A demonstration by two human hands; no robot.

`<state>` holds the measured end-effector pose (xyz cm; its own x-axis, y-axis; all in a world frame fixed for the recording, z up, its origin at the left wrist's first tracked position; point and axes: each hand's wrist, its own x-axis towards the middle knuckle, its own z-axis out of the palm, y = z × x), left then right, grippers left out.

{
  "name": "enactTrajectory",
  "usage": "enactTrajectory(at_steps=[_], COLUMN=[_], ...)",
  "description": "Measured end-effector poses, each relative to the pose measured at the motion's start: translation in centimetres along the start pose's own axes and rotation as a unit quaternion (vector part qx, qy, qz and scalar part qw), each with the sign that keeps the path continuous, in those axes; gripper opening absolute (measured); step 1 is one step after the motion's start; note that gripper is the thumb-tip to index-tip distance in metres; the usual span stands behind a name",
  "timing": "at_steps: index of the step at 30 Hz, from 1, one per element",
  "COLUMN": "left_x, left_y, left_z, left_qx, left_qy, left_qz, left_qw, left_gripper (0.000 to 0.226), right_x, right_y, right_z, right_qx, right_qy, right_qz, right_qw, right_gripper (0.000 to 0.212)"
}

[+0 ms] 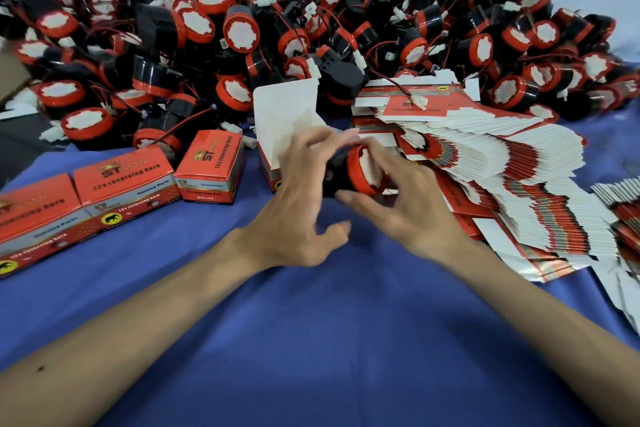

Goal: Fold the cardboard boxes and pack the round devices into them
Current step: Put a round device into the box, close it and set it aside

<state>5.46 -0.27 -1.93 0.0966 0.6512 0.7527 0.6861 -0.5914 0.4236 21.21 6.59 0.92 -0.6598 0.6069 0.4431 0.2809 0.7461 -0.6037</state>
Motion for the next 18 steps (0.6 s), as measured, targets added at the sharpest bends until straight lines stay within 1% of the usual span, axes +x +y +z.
enactTrajectory(at_steps=[1,3,4,5,6,7,9,10,12,14,16,18], left_x=[0.1,0.5,0.7,0.9,1.1,1.2,1.4,1.5,1.5,1.6,1.7,1.7], left_y=[-0.1,-0.7,-1.2,-1.6,-1.8,-1.9,-1.7,-1.7,-2.0,-2.6,-3.0,-3.1], left_z=[-0.2,-0.5,-0.7,-0.8,-0.9,-1.0,-0.9,-0.9,-0.9,-1.1,-1.2,-1.2], left_qx=[0.036,0.09,0.1,0.104,0.096,0.075,0.013,-0.017,-0.075,-0.095,-0.063,-0.034], left_qy=[0.071,0.213,0.254,0.268,0.261,0.237,0.183,0.174,0.177,0.157,0.125,0.113], left_qz=[0.008,-0.012,-0.038,-0.072,-0.114,-0.157,-0.214,-0.232,-0.272,-0.305,-0.316,-0.318], left_qw=[0.997,0.973,0.961,0.955,0.954,0.956,0.959,0.957,0.943,0.935,0.938,0.941], left_gripper=[0.069,0.053,0.047,0.042,0.04,0.043,0.06,0.064,0.056,0.044,0.039,0.033], right_x=[0.7,2.3,3.1,4.1,5.0,5.8,7.1,7.4,7.5,7.2,7.1,7.0], right_y=[-0.4,-1.5,-2.0,-2.4,-2.8,-3.2,-3.6,-3.6,-3.3,-2.6,-2.1,-1.8], right_z=[-0.3,-0.9,-1.1,-1.2,-1.1,-0.8,0.2,0.9,2.2,2.8,2.7,2.4], right_qx=[-0.01,-0.009,0.01,0.029,0.04,0.045,0.05,0.045,0.007,-0.025,-0.032,-0.045], right_qy=[0.023,0.049,0.052,0.051,0.049,0.045,0.021,0.002,-0.043,-0.061,-0.041,-0.019], right_qz=[-0.011,-0.025,-0.023,-0.02,-0.019,-0.017,-0.013,-0.016,-0.033,-0.042,-0.031,-0.032], right_qw=[1.0,0.998,0.998,0.998,0.998,0.998,0.998,0.999,0.999,0.997,0.998,0.998], right_gripper=[0.057,0.054,0.052,0.051,0.05,0.051,0.058,0.062,0.066,0.067,0.065,0.064])
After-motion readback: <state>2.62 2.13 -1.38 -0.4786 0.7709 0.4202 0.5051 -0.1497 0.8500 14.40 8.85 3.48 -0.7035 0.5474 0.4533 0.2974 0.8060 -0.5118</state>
